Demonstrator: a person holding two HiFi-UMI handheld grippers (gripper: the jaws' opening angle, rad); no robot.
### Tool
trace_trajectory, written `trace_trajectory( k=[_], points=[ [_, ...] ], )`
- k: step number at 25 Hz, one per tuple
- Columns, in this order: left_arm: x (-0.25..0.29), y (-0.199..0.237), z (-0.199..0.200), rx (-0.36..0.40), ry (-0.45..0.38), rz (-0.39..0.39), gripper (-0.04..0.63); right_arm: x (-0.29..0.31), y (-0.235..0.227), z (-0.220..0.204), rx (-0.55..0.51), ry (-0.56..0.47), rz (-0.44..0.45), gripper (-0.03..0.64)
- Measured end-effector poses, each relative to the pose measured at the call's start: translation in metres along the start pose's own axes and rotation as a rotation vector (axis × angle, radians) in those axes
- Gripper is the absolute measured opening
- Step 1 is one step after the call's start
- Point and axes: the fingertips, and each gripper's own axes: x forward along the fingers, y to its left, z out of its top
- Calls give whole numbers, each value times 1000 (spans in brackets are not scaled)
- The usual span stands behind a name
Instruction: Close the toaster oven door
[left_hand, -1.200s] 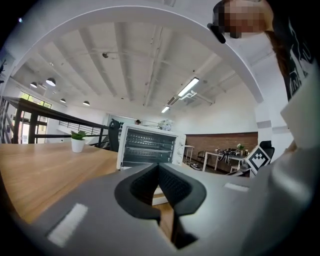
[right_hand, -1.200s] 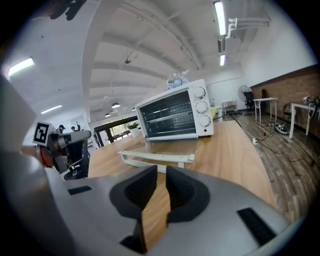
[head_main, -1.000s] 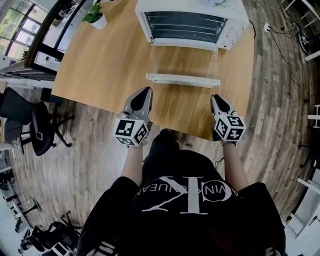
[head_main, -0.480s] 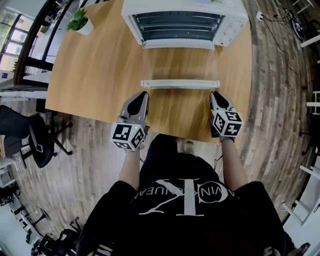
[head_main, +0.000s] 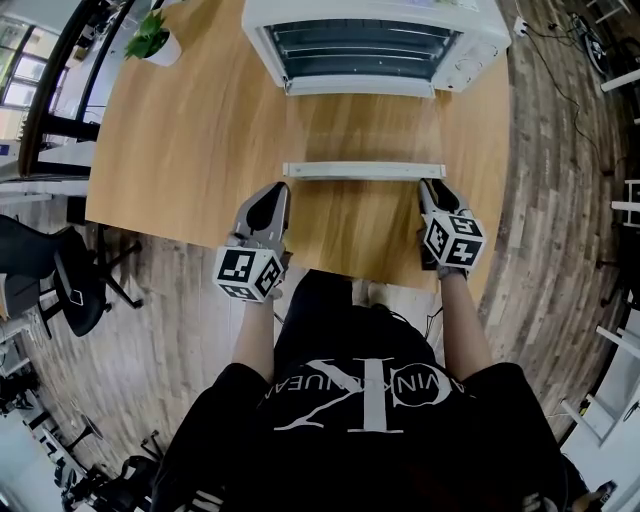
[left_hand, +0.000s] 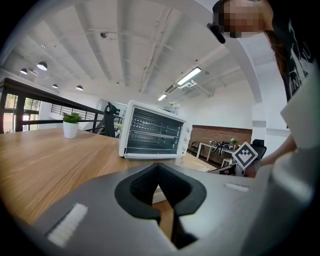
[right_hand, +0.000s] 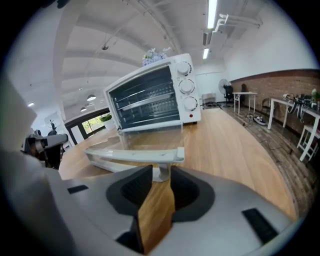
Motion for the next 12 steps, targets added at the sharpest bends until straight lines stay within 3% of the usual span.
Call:
trace_trajectory(
  k=[12],
  points=[
    [-13, 19, -2, -14, -6, 53, 12, 4, -5, 6, -39, -25, -67, 75]
  ],
)
